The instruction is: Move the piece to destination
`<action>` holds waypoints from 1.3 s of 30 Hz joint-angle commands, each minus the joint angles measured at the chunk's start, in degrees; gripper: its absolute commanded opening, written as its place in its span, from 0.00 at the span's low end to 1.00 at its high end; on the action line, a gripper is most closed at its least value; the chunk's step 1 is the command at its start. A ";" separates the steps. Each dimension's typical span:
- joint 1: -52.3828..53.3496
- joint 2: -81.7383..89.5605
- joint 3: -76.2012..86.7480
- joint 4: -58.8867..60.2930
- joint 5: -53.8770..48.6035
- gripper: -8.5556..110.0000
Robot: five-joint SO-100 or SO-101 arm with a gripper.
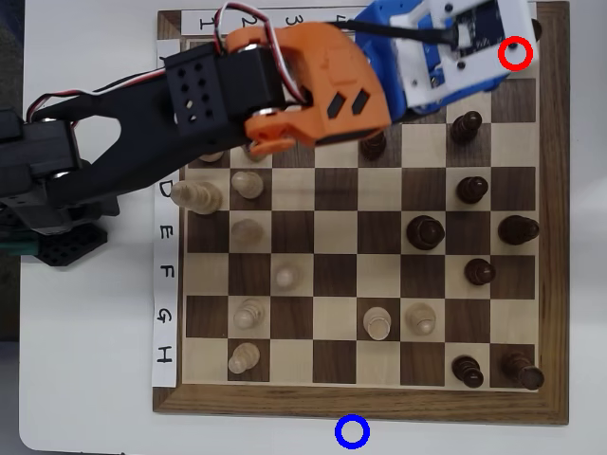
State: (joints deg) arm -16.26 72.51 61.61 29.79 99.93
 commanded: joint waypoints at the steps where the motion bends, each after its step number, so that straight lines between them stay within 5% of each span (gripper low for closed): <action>1: -2.81 -0.88 -11.60 -12.83 5.45 0.10; 22: -1.14 -28.48 -34.19 -12.39 2.20 0.11; 31: -2.11 -33.05 -35.77 -14.50 4.57 0.33; 39: -3.60 -31.73 -35.95 -12.66 12.83 0.36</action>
State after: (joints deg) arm -18.28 37.09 38.41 19.34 99.93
